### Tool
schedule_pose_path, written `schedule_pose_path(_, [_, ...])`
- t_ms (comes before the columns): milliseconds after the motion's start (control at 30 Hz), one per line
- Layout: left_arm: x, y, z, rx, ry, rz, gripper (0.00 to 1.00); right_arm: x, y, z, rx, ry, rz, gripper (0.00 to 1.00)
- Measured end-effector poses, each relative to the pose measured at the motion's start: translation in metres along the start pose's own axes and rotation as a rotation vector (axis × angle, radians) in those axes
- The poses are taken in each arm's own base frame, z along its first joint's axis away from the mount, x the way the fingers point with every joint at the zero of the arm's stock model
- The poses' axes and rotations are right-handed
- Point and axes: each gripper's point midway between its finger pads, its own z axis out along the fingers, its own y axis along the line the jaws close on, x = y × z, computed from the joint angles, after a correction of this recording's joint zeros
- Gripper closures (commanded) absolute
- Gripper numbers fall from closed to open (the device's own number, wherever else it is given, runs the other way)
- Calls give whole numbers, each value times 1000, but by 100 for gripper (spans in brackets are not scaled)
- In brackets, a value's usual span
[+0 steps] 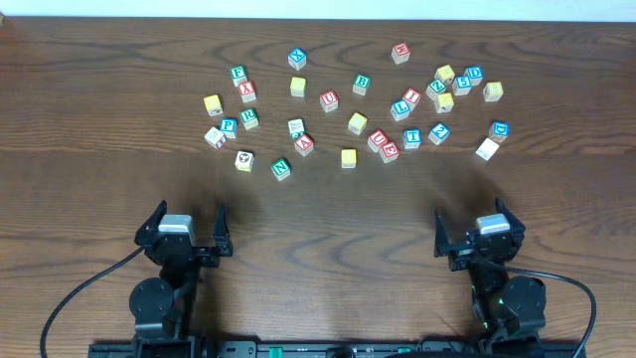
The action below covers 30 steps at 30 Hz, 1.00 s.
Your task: Spell out ROBOT
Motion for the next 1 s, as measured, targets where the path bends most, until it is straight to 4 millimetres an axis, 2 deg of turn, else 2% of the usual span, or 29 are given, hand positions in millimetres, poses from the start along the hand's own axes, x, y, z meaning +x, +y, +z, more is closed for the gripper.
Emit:
schedule_pose_path(167, [1,0,-3,-1,50,-7,2,0,0,0,0,0,0,1])
schedule_pose_path(400, [-43,-1,-1,-2,114,-17,2,0,0,0,0,-1,0,1])
schedule_pose_path(800, [-102,2,45,-13,486,-69,2,0,0,0,1,0,0,1])
schedule_pose_path(1000, [-122,-11,67,61,651,-114,2,0,-1,0,3,0,0,1])
